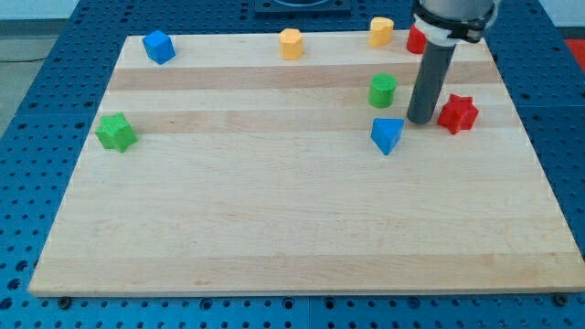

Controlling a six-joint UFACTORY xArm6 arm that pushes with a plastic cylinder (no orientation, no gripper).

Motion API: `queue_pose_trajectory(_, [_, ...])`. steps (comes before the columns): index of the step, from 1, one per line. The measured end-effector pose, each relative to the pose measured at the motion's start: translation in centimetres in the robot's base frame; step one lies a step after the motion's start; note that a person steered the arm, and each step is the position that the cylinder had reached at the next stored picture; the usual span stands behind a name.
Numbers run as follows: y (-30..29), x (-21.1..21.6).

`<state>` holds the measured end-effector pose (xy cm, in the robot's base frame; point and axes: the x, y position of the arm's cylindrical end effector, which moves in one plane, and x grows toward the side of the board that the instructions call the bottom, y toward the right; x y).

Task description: Push the yellow heart into the red circle

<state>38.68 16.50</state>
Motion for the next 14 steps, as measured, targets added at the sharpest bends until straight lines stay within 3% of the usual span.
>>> queue_pose_trajectory(2, [2.7,0.0])
queue_pose_trajectory(7, [2.2,-1.7])
queue_pose_trajectory(10, [0.6,-8.1])
queue_pose_trajectory(14, [-10.6,-17.9])
